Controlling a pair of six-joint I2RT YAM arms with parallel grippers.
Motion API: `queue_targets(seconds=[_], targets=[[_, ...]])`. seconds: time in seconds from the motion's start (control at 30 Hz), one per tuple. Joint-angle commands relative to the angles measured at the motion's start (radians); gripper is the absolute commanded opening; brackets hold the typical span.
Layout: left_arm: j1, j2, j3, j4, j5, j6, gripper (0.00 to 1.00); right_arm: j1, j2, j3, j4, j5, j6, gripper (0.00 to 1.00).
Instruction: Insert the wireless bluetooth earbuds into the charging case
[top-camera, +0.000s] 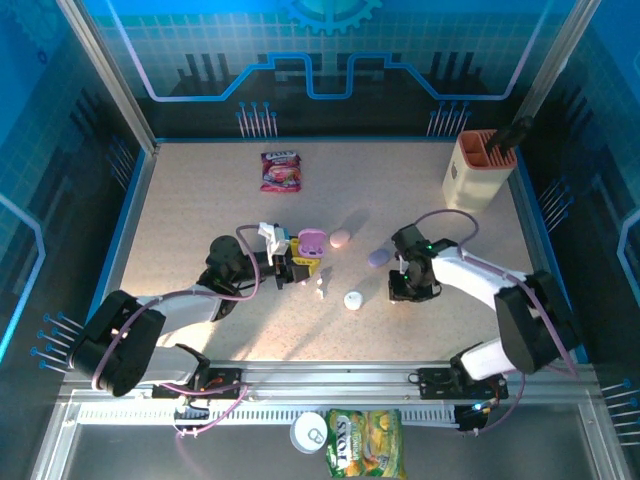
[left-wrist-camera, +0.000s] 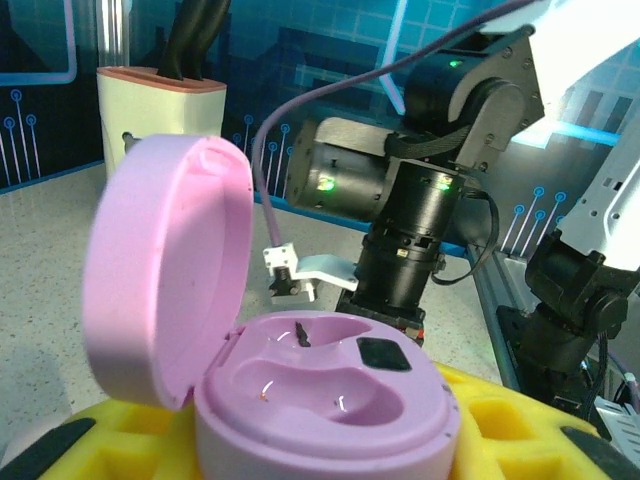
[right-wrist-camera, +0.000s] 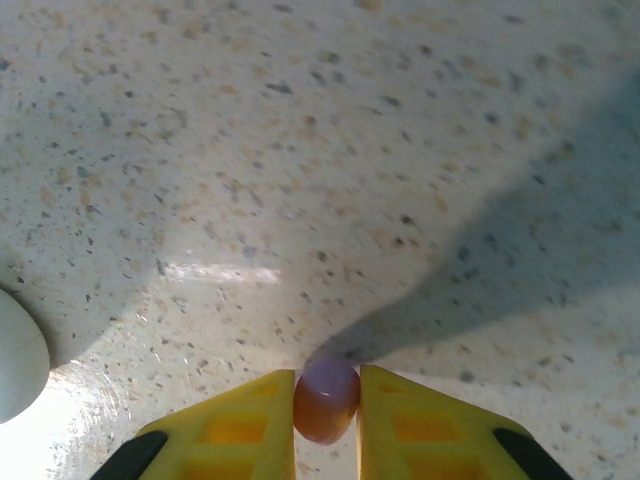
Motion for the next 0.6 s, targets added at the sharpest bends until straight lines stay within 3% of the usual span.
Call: queue_targets(seconds=[0.0,0.17,0.57], targets=[[0.008,-0.033,-0.002,-0.019,-0.012,0.036,0.35,0.031,0.039,0.08,-0.114,0.085,-0.081,0.18],[0.009,-0.037,-0.008,-0.04,-0.025,0.05,0.35,0.075,0.066,0.176,-0.211,0.194,-0.093,0.18],[0.009,-0.004,0.001,-0.05,-0.034,0.071,0.35,0.105,0.061,0.26,-0.31,0.284,-0.078,0.17]])
